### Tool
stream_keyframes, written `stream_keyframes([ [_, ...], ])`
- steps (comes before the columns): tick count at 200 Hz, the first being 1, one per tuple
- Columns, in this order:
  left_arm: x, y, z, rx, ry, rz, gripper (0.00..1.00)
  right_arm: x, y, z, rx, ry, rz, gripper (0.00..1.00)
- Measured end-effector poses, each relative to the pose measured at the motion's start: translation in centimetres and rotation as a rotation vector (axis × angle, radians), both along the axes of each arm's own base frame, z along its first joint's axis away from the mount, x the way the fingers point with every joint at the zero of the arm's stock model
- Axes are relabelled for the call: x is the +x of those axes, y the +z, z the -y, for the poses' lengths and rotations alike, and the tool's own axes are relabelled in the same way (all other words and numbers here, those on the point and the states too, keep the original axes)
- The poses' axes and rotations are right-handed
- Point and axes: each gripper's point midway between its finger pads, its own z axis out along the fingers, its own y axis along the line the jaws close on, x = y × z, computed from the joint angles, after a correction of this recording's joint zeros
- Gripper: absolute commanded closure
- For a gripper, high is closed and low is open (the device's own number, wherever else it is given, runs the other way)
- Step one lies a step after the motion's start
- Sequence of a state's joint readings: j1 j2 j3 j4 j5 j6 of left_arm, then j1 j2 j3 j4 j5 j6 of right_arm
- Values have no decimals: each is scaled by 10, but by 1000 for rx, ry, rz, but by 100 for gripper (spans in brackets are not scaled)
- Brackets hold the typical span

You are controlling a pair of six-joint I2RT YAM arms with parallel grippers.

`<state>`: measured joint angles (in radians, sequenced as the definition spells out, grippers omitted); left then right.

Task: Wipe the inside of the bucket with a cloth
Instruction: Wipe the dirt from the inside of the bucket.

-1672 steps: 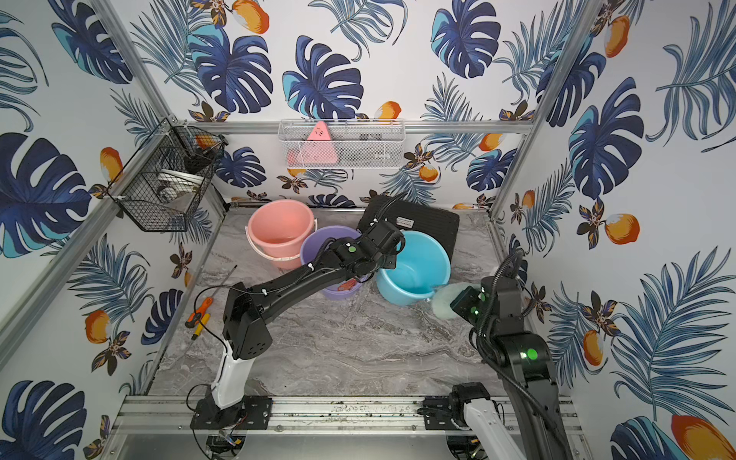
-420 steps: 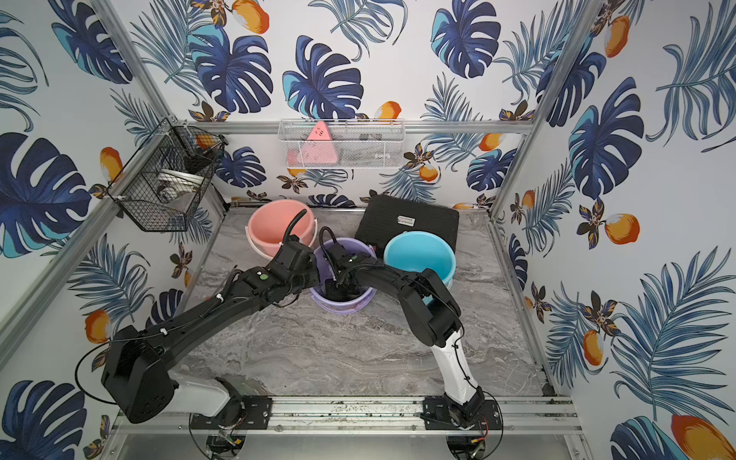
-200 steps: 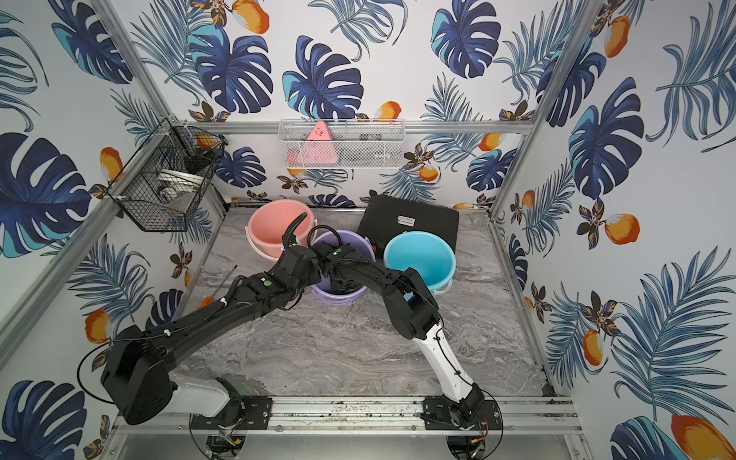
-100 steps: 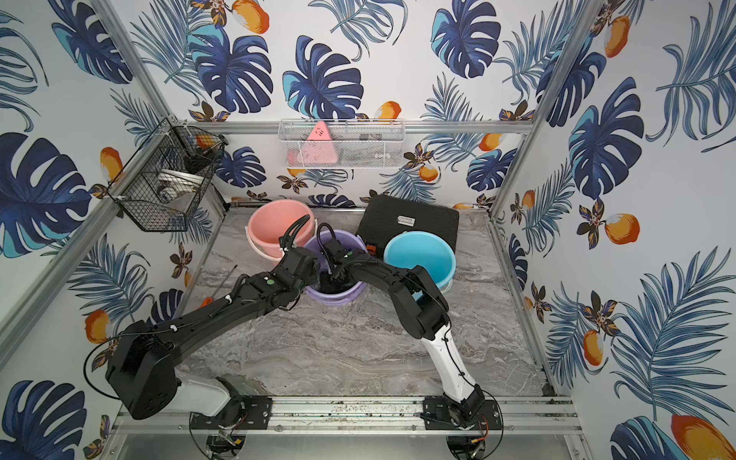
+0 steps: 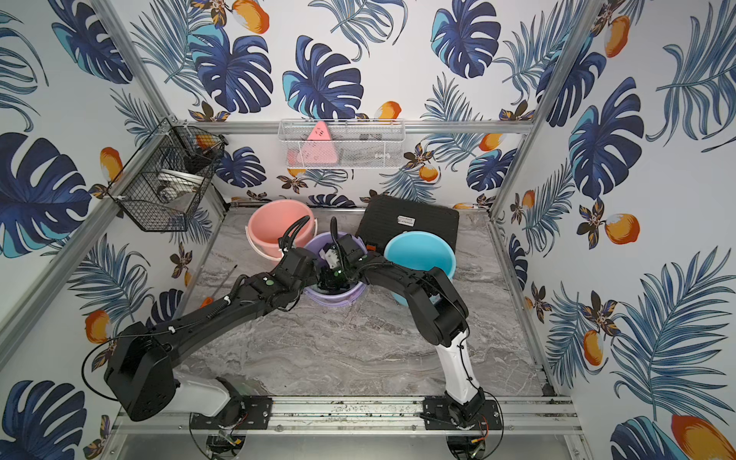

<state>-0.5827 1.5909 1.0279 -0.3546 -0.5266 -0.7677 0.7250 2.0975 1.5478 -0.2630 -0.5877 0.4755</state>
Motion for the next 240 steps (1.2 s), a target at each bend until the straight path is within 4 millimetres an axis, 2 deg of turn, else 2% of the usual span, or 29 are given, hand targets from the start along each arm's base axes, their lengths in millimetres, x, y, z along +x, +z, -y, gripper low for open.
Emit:
stream_keyframes([
  [59, 0, 0, 0, 24, -5, -29, 100, -24, 16, 21, -69, 110, 81, 100],
  [89, 1, 1, 1, 23, -6, -29, 100, -21, 21, 22, -92, 105, 106, 100],
  [112, -1, 2, 1, 14, -10, -26, 100, -12, 22, 17, -100, 63, 124, 100],
  [162, -4, 2, 2, -8, -17, -24, 100, 27, 38, 10, -79, -93, 241, 100],
  [206, -4, 1, 3, -14, -17, -28, 100, 49, 55, 21, -76, -252, 341, 100],
  [240, -3, 0, 6, -21, -28, -36, 100, 78, 78, 39, -94, -428, 447, 100],
])
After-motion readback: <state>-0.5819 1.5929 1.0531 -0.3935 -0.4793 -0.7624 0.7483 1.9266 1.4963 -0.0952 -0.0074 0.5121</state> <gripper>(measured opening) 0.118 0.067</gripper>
